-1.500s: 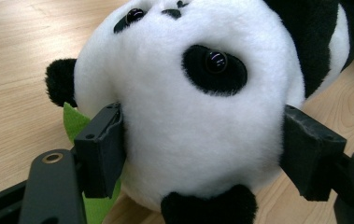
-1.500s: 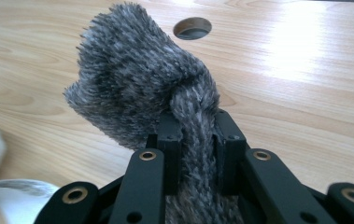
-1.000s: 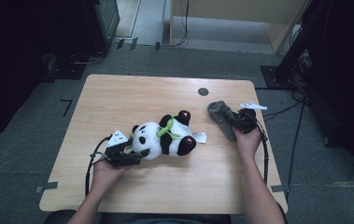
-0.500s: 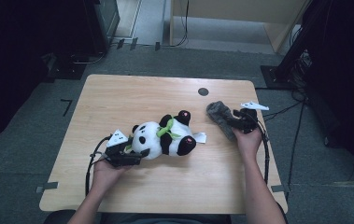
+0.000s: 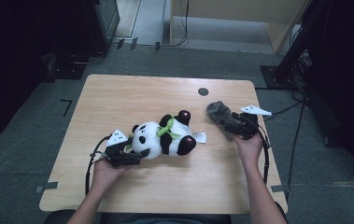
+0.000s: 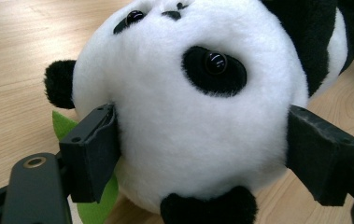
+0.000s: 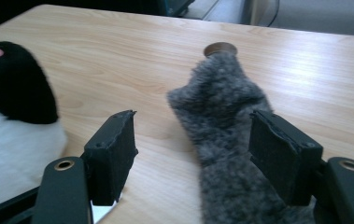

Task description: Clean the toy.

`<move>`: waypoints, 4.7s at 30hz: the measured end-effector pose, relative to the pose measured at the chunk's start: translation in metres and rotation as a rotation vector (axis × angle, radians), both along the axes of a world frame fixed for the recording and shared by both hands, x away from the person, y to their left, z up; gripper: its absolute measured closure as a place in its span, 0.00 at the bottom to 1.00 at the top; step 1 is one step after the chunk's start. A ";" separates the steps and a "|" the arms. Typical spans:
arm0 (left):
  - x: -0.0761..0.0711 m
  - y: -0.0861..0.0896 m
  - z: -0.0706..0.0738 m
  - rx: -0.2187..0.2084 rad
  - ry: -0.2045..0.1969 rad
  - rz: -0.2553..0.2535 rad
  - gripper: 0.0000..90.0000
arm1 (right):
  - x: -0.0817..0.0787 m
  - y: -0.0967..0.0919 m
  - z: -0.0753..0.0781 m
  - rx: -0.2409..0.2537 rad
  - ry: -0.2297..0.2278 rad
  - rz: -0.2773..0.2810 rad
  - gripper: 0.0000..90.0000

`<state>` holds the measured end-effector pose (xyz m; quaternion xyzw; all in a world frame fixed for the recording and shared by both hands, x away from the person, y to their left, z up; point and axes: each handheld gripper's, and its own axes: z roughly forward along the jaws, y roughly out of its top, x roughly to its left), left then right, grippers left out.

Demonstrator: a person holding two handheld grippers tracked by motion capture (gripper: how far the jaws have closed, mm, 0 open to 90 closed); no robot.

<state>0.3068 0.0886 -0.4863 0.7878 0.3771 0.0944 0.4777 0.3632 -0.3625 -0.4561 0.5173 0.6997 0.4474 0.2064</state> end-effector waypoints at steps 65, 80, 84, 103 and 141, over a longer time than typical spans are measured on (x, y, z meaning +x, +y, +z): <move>0.011 0.001 0.004 -0.008 0.023 0.000 0.19 | -0.049 0.131 -0.013 -0.042 -0.039 0.465 0.16; 0.021 -0.003 0.005 -0.026 0.045 0.020 0.19 | -0.041 0.136 -0.020 -0.048 -0.076 0.446 0.20; 0.022 -0.004 0.005 -0.021 0.040 0.020 0.19 | -0.042 0.138 -0.017 -0.104 -0.076 0.431 0.41; 0.010 0.005 0.015 -0.002 -0.075 -0.083 0.19 | -0.038 0.112 0.035 -0.052 -0.014 0.332 0.62; 0.016 0.029 0.047 -0.223 0.043 -0.032 0.64 | -0.042 0.097 0.035 0.093 -0.084 0.557 0.23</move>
